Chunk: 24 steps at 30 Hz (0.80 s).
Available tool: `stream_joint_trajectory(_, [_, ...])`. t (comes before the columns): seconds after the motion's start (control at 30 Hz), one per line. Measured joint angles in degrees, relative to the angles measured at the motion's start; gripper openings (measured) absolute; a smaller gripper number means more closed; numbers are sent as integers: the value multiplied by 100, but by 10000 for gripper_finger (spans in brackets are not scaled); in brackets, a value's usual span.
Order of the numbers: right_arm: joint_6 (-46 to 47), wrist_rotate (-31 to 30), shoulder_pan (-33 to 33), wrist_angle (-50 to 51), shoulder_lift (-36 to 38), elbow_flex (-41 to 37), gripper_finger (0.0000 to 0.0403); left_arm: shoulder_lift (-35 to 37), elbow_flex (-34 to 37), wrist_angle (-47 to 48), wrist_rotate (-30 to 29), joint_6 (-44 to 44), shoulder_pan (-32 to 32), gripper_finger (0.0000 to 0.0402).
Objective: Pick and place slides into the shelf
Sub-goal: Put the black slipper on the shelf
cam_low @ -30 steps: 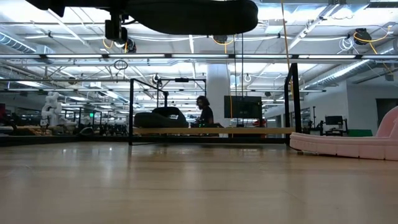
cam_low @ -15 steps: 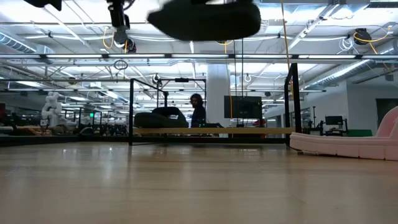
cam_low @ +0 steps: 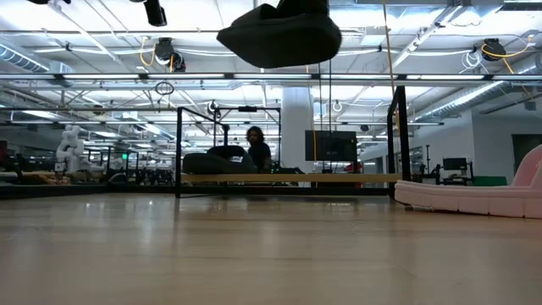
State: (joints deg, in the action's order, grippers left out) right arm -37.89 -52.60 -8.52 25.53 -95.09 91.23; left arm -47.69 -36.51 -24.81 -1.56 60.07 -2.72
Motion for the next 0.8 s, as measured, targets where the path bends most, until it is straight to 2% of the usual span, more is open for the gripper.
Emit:
stream_joint_trajectory(0.43, [799,5,871,-1446,2,1,0,-536,11,69,-503,-493,-2,49])
stream_joint_trajectory(0.63, [1674,9,1131,-1457,2,3,0,-569,11,67,-1302,-596,-2,49])
stream_joint_trajectory(0.8, [2398,161,1272,-1446,2,3,0,-569,11,-270,-2063,-1399,-4,49])
